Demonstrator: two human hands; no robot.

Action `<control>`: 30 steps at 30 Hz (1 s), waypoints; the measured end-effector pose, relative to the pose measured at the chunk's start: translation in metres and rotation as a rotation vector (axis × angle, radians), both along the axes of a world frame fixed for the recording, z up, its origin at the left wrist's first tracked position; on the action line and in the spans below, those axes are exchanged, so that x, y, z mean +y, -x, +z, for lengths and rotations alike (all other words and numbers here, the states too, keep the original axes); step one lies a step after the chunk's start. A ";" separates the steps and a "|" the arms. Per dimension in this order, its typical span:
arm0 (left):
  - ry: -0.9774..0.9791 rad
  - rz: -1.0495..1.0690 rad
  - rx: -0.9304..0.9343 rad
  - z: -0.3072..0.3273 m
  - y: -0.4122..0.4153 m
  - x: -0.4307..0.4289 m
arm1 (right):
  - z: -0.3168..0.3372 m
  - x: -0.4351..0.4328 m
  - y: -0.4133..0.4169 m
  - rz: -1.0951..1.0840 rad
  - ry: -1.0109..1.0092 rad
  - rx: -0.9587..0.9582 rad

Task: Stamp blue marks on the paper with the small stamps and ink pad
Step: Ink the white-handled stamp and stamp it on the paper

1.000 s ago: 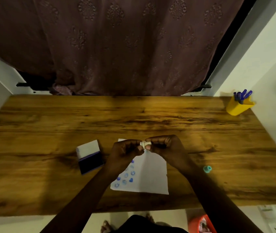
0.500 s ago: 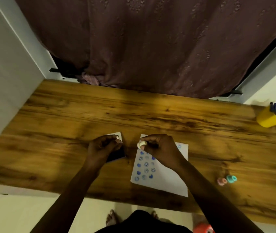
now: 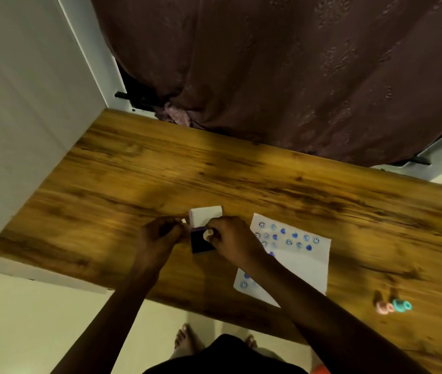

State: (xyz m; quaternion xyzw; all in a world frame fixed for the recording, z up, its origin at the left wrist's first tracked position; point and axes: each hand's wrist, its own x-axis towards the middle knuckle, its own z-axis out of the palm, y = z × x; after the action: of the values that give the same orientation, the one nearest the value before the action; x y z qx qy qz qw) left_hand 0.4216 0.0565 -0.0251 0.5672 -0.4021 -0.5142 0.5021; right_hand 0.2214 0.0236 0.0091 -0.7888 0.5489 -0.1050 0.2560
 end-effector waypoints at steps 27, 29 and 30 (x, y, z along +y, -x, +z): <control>-0.026 -0.092 -0.017 0.007 0.020 -0.002 | -0.005 -0.004 -0.012 0.046 -0.033 0.144; -0.023 -0.095 -0.035 0.009 0.021 -0.003 | -0.005 -0.004 -0.010 0.040 -0.033 0.129; -0.022 -0.099 -0.039 0.010 0.021 -0.003 | -0.005 -0.003 -0.008 0.030 -0.035 0.110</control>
State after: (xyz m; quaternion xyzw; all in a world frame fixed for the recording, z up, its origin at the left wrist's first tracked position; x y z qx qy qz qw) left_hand 0.4006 0.0530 -0.0149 0.5623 -0.4336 -0.5316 0.4617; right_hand 0.2292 0.0208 0.0040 -0.7969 0.5519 -0.0480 0.2411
